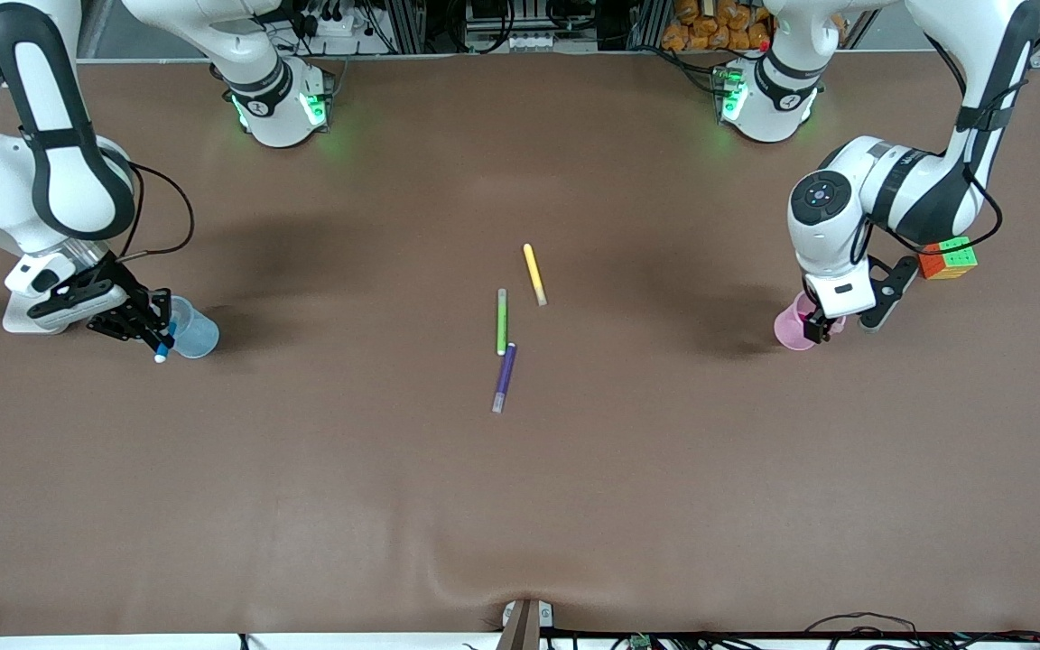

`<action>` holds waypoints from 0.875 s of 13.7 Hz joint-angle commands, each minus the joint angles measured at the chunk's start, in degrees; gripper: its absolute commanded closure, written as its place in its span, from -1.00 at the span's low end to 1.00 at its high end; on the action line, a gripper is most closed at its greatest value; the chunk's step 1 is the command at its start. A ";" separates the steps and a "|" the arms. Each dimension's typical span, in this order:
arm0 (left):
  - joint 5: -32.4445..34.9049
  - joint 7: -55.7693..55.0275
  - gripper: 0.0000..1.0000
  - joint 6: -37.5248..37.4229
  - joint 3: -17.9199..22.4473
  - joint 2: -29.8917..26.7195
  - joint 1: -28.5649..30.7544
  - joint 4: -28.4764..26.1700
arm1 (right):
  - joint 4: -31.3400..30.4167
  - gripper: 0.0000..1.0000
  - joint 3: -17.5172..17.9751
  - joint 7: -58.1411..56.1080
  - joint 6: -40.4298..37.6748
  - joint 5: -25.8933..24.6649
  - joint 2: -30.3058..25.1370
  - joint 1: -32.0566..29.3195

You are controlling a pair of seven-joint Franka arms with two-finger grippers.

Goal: Place pink and blue markers in matching cups
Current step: 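Lower both markers over their matching cups with both grippers, then open both grippers to drop the markers into the cups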

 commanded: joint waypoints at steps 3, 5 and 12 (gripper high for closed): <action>-2.30 -1.12 -1.00 -0.67 -0.37 -0.49 0.45 1.84 | -1.14 0.92 0.15 -5.72 0.16 2.56 -0.62 -0.36; -3.00 -1.20 -1.00 -0.75 -0.37 -0.66 0.45 1.84 | -0.97 0.08 0.15 -5.72 0.07 2.56 -0.45 -0.45; -14.06 -0.24 -1.00 -8.47 -3.26 -0.49 0.01 8.33 | 2.54 -1.00 0.15 -3.44 -4.32 2.56 0.08 -2.03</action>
